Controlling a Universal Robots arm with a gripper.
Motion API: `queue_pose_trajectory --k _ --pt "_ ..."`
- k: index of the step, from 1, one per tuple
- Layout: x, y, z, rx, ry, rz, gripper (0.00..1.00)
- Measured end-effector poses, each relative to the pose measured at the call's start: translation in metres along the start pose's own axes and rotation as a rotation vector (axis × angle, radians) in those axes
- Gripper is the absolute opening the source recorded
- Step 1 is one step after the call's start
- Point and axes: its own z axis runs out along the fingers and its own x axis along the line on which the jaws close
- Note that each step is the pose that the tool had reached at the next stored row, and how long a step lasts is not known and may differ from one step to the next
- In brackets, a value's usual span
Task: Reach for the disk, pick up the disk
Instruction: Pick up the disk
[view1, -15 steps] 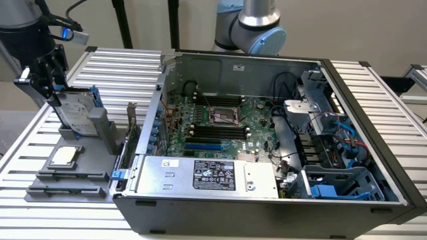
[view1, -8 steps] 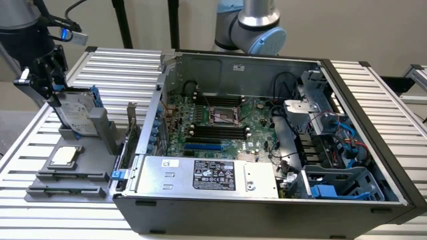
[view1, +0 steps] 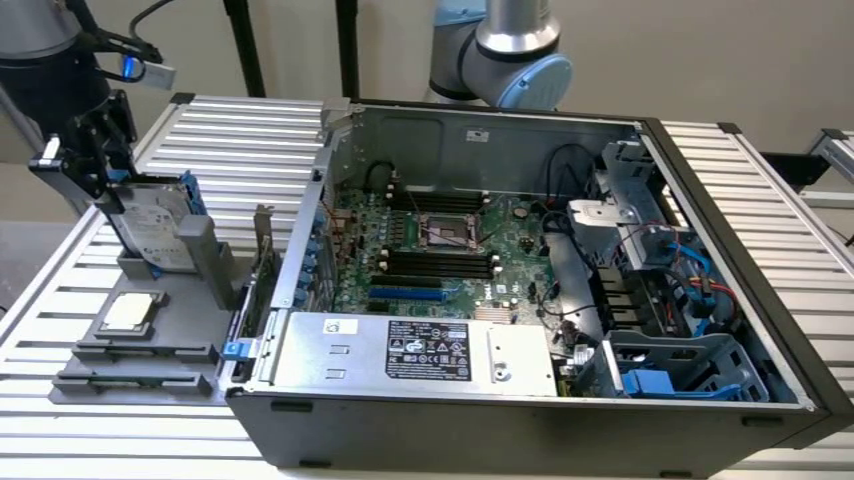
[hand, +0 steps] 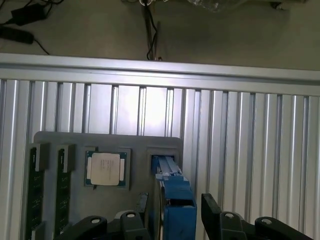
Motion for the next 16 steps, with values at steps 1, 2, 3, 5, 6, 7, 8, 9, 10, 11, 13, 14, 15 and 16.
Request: queue_pose_trajectory --k 1,2,3,5,6,7,8,9,10,11,13,14,15,16 --pt "0.0 0.0002 0.0 0.0006 0.0 0.0 0.54" --pt "0.0 0.0004 0.0001 0.0008 0.0 0.0 0.54" --pt "0.0 0.0007 0.0 0.0009 0.0001 0.0 0.54" --pt "0.0 0.0013 0.0 0.0008 0.0001 0.0 0.52" --pt "-0.0001 0.0015 0.0 0.0008 0.0001 0.0 0.45" --pt "-0.0001 0.0016 0.0 0.0008 0.0001 0.0 0.45" --pt "-0.0001 0.0016 0.0 0.001 0.0001 0.0 0.45" --pt "-0.0001 0.0016 0.0 0.0009 0.0001 0.0 0.39" --pt "-0.0001 0.0017 0.0 0.0009 0.0001 0.0 0.39" --pt "-0.0001 0.0017 0.0 0.0009 0.0001 0.0 0.39" --pt "-0.0001 0.0017 0.0 0.0009 0.0001 0.0 0.39" --pt "-0.0001 0.0017 0.0 0.001 0.0002 0.0 0.39" --pt "0.0 0.0017 -0.0001 0.0009 0.0005 0.0 0.36" --pt "0.0 0.0017 -0.0001 0.0008 0.0002 0.0 0.36"
